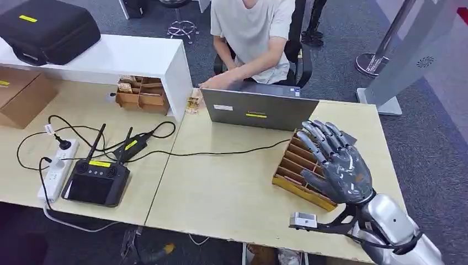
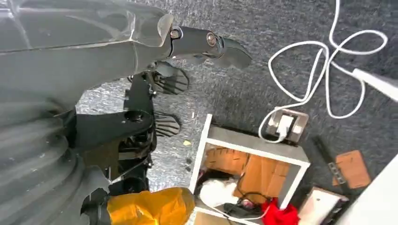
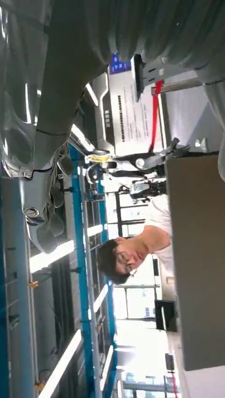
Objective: Pass the card to the sensor for recognition and then transmit it.
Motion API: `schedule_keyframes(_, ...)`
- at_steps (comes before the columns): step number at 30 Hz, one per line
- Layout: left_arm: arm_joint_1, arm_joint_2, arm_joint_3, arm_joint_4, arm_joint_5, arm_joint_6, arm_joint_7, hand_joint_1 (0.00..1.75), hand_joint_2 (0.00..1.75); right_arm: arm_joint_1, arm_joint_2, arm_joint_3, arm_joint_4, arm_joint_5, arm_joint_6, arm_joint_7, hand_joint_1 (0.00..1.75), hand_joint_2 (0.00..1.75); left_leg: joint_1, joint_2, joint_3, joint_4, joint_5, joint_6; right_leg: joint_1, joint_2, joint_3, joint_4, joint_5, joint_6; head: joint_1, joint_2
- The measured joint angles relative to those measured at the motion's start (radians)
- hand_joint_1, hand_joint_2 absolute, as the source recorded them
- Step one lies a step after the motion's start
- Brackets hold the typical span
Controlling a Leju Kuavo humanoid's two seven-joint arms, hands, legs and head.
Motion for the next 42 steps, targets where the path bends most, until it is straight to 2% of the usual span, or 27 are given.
schedule_keyframes(11,0.0,0.001,-0.001,0.0,0.034,-0.001,0.003,0.0,1.75,0.017,0.029,0.053,0.101,0.031,-0.007,0.021,0.0,1.75,0.0,0.001,-0.002,0.0,0.0,0.0,0.0,0.001,-0.001,0.0,0.0,0.0,0.0,0.0)
schedule_keyframes(15,0.005,0.002,-0.013,-0.001,0.061,-0.001,0.003,0.0,1.75,0.015,0.025,0.059,0.095,0.032,0.058,0.047,0.0,1.75,0.0,0.001,-0.002,0.0,0.0,0.0,0.0,0.001,-0.002,0.0,0.0,0.0,0.0,0.0)
schedule_keyframes(21,0.012,0.006,-0.041,-0.005,0.096,-0.004,0.01,0.0,1.75,-0.009,-0.008,0.07,0.064,0.015,0.137,0.07,0.0,1.75,0.0,0.001,-0.002,0.0,0.0,0.0,0.0,0.001,-0.002,0.0,0.0,0.0,0.0,0.0)
schedule_keyframes(24,0.016,0.008,-0.053,-0.009,0.119,-0.005,0.014,0.0,1.75,-0.023,-0.032,0.08,0.046,0.001,0.189,0.088,0.0,1.75,0.0,0.001,-0.002,0.0,0.0,0.0,0.0,0.001,-0.002,0.0,0.0,0.0,0.0,0.0)
schedule_keyframes(28,0.027,0.013,-0.079,-0.014,0.168,-0.007,0.021,0.0,1.75,-0.082,-0.093,0.097,0.008,-0.058,0.327,0.136,0.0,1.75,0.0,0.001,-0.002,0.001,0.0,0.0,0.0,0.001,-0.002,0.0,0.0,0.0,0.0,0.0)
schedule_keyframes(33,0.039,0.021,-0.111,-0.022,0.215,-0.015,0.022,0.0,1.75,-0.159,-0.163,0.118,-0.043,-0.107,0.448,0.165,0.0,1.75,-0.001,0.001,-0.002,0.001,0.0,0.0,0.0,0.001,-0.002,0.0,0.0,0.0,0.0,0.0)
schedule_keyframes(37,0.048,0.025,-0.132,-0.027,0.25,-0.018,0.023,0.0,1.75,-0.21,-0.209,0.138,-0.078,-0.137,0.513,0.185,0.0,1.75,-0.001,0.001,-0.002,0.001,0.0,0.0,0.0,0.001,-0.002,0.0,0.0,0.0,0.0,0.0)
schedule_keyframes(42,0.058,0.029,-0.159,-0.031,0.277,-0.019,0.024,0.0,1.75,-0.242,-0.248,0.169,-0.092,-0.153,0.536,0.199,0.0,1.75,0.0,0.001,-0.003,0.001,0.0,0.0,0.0,0.001,-0.003,0.0,0.0,0.0,0.0,0.0)
